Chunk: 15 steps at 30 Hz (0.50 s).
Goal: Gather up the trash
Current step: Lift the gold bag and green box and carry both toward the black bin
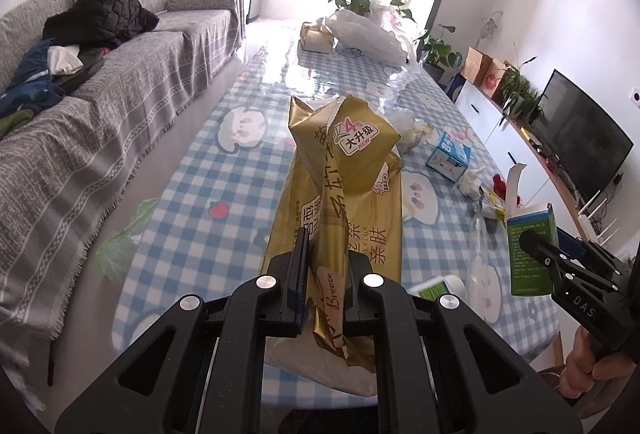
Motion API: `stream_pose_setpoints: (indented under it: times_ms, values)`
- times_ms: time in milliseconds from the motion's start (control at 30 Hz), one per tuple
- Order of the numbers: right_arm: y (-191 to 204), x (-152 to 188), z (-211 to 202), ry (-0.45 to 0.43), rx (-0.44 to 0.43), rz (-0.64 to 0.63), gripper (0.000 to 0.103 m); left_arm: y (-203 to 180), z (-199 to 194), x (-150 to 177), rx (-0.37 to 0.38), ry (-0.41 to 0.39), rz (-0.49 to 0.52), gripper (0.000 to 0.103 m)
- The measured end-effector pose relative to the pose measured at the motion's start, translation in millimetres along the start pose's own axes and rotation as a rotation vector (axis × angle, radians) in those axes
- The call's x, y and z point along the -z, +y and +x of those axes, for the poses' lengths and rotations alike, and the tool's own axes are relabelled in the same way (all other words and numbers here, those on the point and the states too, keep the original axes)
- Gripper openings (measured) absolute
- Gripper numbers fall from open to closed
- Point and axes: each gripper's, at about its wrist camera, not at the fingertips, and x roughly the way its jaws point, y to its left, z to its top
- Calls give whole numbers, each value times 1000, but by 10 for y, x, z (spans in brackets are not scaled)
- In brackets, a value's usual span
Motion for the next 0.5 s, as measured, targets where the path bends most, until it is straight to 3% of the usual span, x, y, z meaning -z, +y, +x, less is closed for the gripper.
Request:
stream_pose_setpoints:
  times_ms: [500]
  values:
    - [105,347,-501,-6,-22,26,48,-173,-393,488,38,14,-19,10]
